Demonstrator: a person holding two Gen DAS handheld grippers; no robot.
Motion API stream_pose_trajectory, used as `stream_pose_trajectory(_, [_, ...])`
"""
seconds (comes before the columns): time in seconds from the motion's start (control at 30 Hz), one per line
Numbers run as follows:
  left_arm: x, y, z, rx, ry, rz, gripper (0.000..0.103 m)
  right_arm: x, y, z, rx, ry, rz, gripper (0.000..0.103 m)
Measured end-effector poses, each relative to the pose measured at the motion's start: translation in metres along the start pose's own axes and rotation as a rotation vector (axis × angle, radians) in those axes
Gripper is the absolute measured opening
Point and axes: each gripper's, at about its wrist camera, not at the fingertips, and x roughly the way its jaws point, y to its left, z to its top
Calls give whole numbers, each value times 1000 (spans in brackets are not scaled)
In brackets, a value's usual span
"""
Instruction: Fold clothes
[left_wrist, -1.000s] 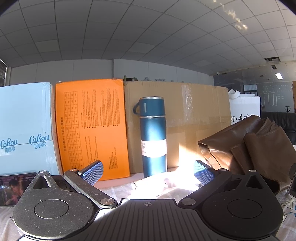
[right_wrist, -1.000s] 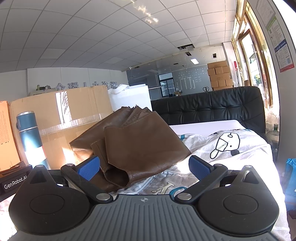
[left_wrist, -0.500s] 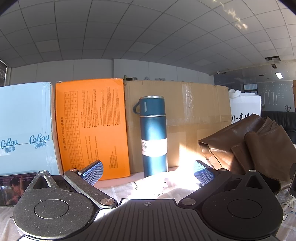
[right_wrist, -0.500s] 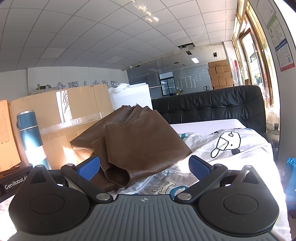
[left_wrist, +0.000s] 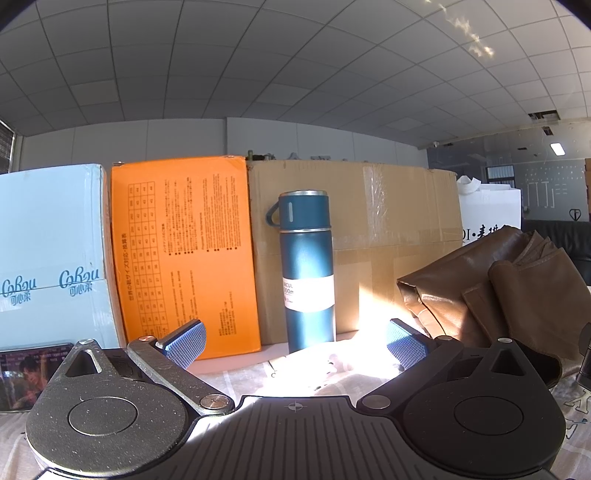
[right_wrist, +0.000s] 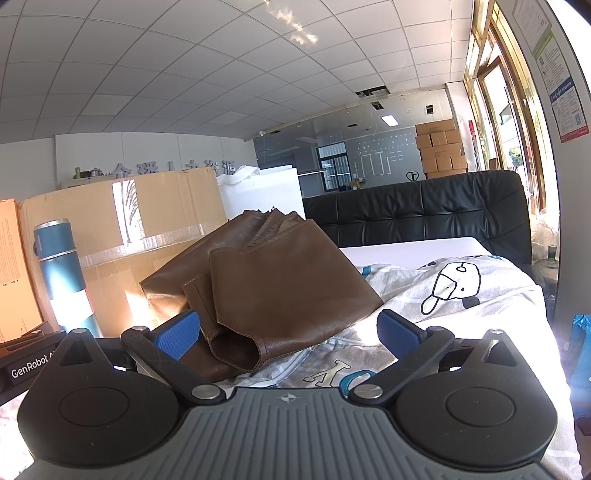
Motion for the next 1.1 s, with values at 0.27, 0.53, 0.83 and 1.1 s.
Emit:
stream_pose_trajectory(0.27, [0,0,0,0,0,1,103,0,0,0,0,0,0,103])
stream_pose_trajectory(0.53, [0,0,0,2,1,1,103,1,0,0,-1,-1,0,103])
stream_pose_trajectory(0.83, [0,-1,-1,6,1,1,103,1,0,0,-1,-1,0,103])
stream_pose_trajectory(1.1, [1,-1,-2,10,4,5,103,2,0,1,-3,-3,0,103])
